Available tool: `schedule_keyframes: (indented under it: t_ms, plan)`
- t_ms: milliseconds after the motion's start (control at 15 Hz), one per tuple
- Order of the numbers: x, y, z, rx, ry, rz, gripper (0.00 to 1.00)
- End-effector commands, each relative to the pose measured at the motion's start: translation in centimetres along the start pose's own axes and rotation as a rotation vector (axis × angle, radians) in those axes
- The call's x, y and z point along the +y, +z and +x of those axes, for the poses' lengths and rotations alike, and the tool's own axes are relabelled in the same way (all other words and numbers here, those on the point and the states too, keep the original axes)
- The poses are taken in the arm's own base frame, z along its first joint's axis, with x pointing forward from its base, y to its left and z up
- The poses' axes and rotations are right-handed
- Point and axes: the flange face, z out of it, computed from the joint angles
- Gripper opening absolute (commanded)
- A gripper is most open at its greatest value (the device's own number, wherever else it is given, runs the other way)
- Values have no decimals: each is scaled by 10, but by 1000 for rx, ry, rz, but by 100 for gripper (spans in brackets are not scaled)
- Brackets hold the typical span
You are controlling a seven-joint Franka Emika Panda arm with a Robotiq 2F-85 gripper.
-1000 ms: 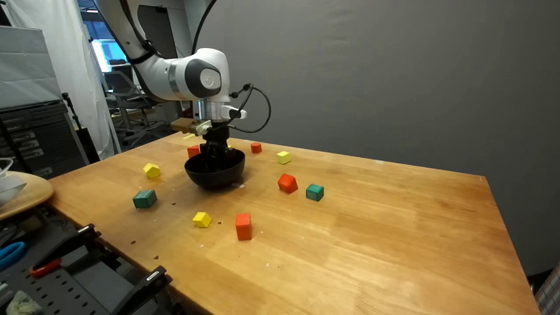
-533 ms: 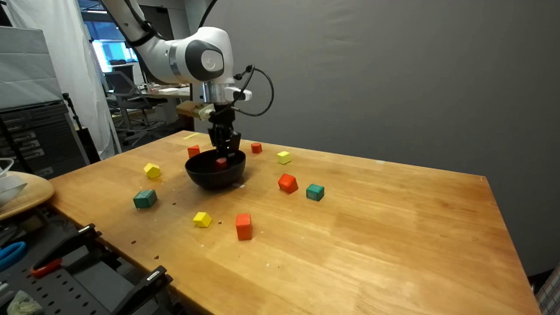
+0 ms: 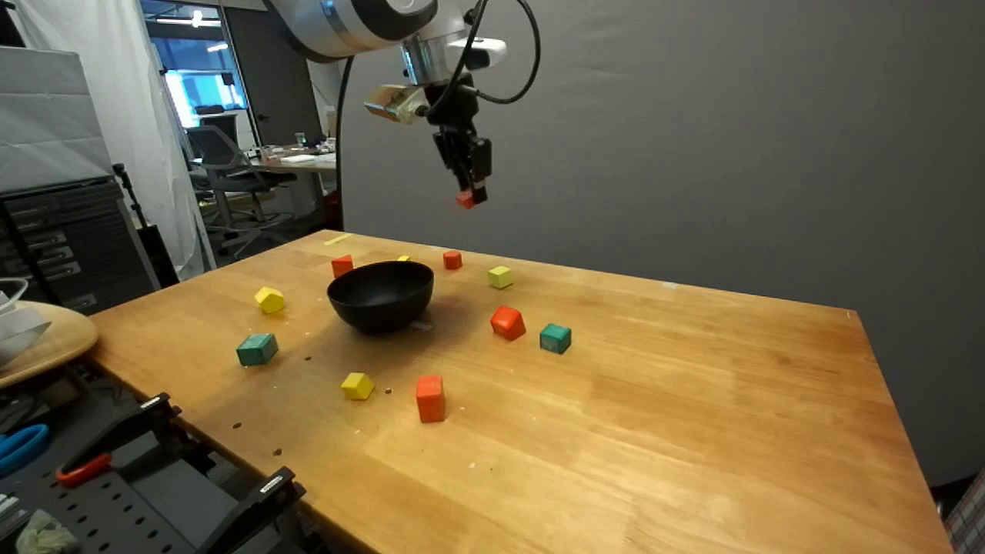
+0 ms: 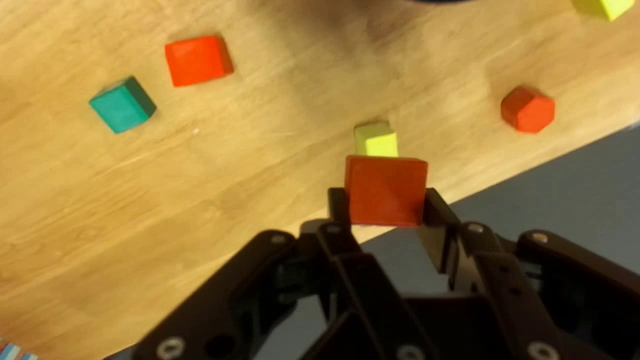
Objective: Take the blocks out of the bowl and place them on the table
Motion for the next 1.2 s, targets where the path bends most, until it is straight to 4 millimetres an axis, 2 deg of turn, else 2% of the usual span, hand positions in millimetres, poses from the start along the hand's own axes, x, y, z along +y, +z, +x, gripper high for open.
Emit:
schedule_keyframes:
  t_ms: [0, 400, 600, 667, 733, 800, 933, 1067, 1133]
  plan:
    - [11, 28, 18, 52, 131, -6, 17]
    - [23, 109, 8, -7, 201, -93, 17]
    - [30, 133, 4, -46, 218, -122, 17]
    - [30, 139, 2, -61, 222, -121, 22]
    - [30, 143, 1, -68, 223, -121, 64]
    - [29, 145, -1, -80, 219, -117, 65]
    - [27, 142, -3, -98, 215, -104, 78]
    - [25, 127, -7, -101, 219, -95, 94]
    - [24, 112, -11, -94, 204, -96, 100]
